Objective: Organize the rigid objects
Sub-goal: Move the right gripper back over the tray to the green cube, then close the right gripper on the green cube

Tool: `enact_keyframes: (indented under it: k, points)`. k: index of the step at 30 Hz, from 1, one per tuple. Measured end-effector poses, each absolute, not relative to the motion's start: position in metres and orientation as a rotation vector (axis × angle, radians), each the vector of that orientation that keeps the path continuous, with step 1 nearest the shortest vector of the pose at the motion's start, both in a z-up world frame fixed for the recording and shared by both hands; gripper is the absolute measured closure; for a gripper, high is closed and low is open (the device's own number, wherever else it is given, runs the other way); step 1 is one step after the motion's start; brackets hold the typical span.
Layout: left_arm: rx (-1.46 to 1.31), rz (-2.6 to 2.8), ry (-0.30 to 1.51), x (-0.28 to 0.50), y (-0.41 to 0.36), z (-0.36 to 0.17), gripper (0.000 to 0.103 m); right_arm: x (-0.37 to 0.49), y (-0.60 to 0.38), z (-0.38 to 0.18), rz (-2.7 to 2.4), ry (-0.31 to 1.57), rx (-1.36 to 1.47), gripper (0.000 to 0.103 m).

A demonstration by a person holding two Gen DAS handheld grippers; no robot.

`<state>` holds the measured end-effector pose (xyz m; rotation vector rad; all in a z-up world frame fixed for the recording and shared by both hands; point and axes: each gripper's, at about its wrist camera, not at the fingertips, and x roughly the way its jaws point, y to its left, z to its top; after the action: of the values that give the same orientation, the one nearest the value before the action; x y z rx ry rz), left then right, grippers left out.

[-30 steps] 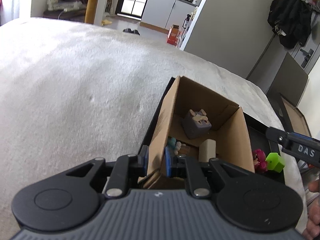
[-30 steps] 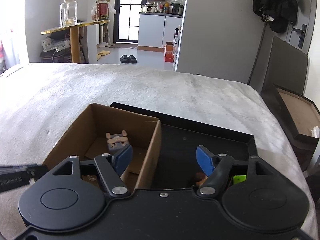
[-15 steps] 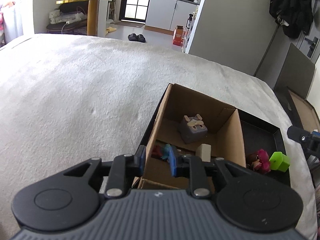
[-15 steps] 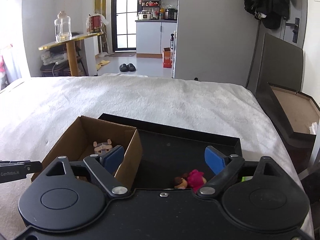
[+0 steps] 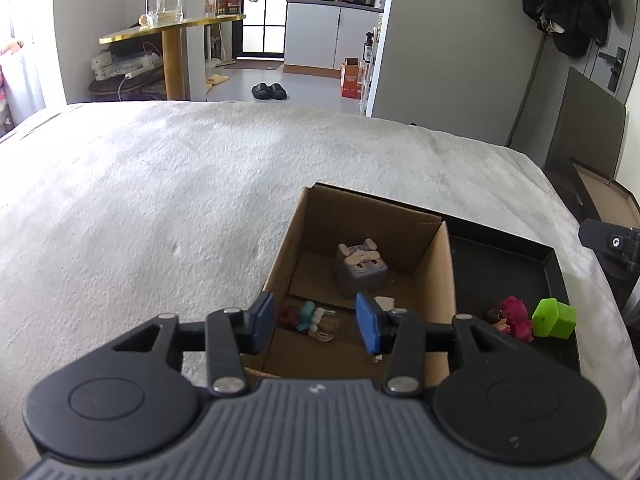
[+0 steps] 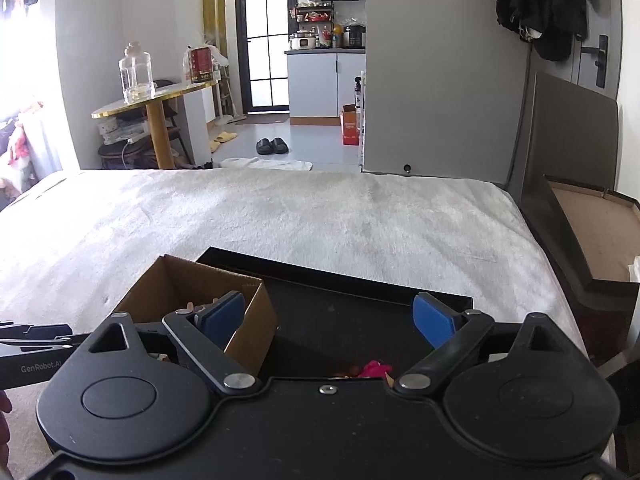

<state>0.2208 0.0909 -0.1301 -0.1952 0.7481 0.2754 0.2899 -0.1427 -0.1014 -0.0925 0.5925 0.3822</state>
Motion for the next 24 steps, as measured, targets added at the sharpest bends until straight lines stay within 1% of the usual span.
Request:
enact_keyframes:
  k: [6,11,14,19,24]
  points:
    - [-0.153,0.265,0.741,0.225,0.075,-0.127,0.058,0.295,-0.156,-0.109,0.421,0.6,-0.052,0.012]
    - [-0.089,0.243,0.73,0.23,0.056,-0.13,0.058,0.298,-0.167,-0.132,0.408,0.611,-0.004,0.011]
    - [-0.065,0.225,0.726,0.233,0.045,-0.132,0.058,0.298,-0.172,-0.144,0.413,0.605,-0.027,0.008]
    - [-0.013,0.211,0.746,0.238,0.027,-0.137,0.058,0.306,-0.189,-0.16,0.403,0.641,0.036,0.008]
    - [0.009,0.238,0.751,0.242,0.014,-0.137,0.058,0.308,-0.196,-0.175,0.395,0.652,0.042,0.008]
